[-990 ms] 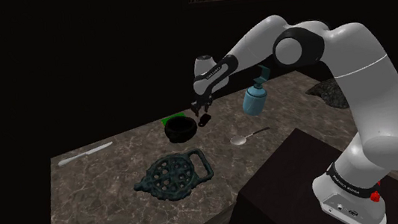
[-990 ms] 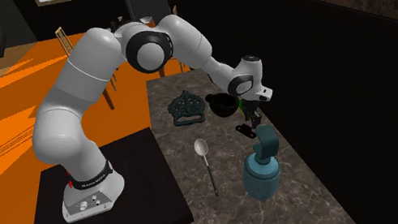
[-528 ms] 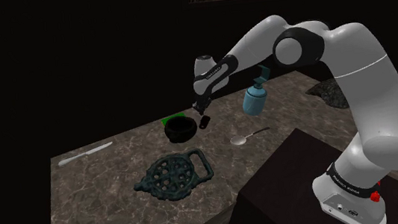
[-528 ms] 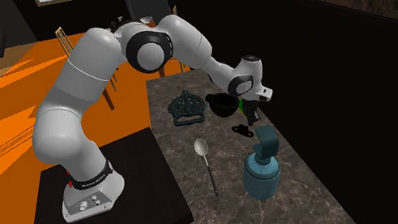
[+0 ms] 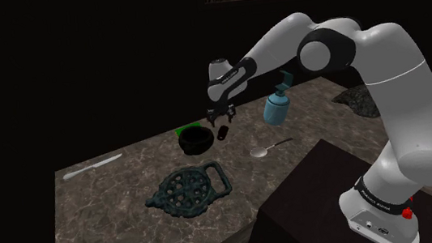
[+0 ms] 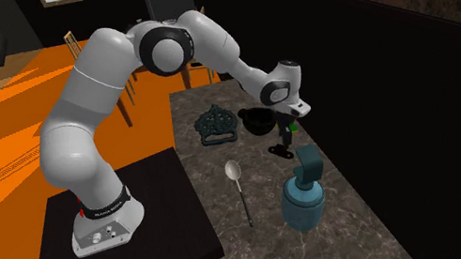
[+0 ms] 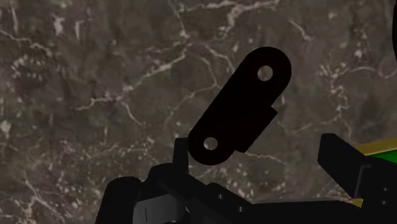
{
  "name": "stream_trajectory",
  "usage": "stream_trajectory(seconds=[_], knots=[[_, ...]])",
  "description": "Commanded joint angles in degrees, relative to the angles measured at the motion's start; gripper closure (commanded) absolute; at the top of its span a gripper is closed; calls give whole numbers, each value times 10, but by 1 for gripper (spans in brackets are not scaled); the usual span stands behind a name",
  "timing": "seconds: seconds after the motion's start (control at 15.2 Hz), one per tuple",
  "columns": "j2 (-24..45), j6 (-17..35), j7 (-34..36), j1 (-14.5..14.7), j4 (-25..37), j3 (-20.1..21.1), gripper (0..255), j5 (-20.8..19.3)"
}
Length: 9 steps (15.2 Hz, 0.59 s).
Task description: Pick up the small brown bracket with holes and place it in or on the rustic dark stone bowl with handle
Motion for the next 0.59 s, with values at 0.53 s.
stream_trajectory(seconds=[0.53], knots=[[36,23,16,2,7,-1,0,5]])
